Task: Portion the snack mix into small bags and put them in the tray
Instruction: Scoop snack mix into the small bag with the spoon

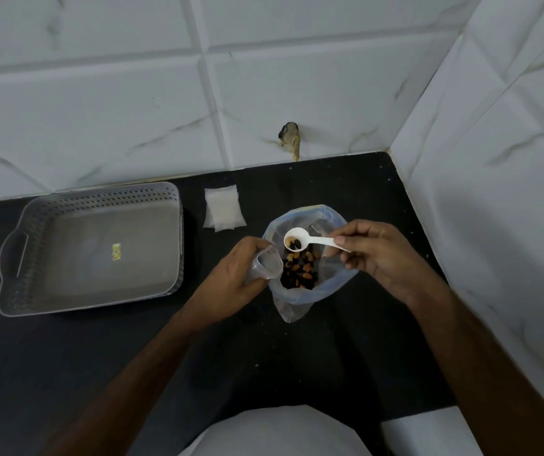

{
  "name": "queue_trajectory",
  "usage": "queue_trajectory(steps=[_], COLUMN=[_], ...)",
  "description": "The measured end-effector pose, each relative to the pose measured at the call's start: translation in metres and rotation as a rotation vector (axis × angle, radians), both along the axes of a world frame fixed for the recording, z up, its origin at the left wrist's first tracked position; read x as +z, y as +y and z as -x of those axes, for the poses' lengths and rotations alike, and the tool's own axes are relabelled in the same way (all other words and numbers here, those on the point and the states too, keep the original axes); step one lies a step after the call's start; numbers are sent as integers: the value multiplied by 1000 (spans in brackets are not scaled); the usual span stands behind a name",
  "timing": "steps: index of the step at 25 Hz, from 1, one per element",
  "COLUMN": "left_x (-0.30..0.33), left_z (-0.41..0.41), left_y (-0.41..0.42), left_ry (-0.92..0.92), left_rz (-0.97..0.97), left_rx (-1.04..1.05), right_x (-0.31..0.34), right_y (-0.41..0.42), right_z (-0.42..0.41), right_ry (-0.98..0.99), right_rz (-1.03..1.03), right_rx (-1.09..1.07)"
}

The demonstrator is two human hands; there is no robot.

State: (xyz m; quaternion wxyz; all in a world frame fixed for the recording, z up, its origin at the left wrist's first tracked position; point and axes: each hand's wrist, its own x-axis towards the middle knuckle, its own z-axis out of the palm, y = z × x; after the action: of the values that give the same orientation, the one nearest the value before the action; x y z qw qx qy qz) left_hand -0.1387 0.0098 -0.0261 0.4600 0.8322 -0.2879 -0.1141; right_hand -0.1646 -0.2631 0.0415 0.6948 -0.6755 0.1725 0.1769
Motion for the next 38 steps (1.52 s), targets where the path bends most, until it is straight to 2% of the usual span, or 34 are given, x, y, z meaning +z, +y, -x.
queue_trajectory(steps=[3, 7, 10, 12, 14, 16, 23, 25, 28, 31, 34, 36, 38], left_x=[-1, -2, -4, -4, -3, -4, -6, -8, -16, -26, -26, -22, -19], left_z=[0, 0, 1, 2, 2, 2, 2, 7, 17, 25, 29, 28, 25], left_y=[-1, -5, -7, -7, -7, -7, -4, -2, 3, 3, -3, -7, -10], left_ry=[58, 98, 108, 113, 127, 124, 56, 64, 212, 386, 489, 465, 421], left_rz=[11, 45, 75, 90, 101, 104, 128, 177, 256, 277, 248, 230, 210], left_rx=[49, 104, 132, 151, 164, 158, 150, 196, 310, 304, 288, 295, 299], right_x=[16, 23, 17, 9, 3, 0, 6, 1, -17, -41, -55, -69, -75], right_y=[16, 42, 57, 61, 59, 55, 29, 16, 14, 28, 39, 42, 40], right_z=[6, 10, 12, 13, 13, 14, 7, 2, -3, -12, -24, -31, -38], right_ry=[-117, -286, -530, -674, -737, -703, -367, -349, -328, -329, -220, -112, 85], right_rz=[74, 439, 681, 758, 764, 693, 365, 488, 839, 1084, 1283, 1367, 1372], right_rx=[72, 231, 341, 403, 401, 339, -24, -22, 237, 484, 652, 706, 767])
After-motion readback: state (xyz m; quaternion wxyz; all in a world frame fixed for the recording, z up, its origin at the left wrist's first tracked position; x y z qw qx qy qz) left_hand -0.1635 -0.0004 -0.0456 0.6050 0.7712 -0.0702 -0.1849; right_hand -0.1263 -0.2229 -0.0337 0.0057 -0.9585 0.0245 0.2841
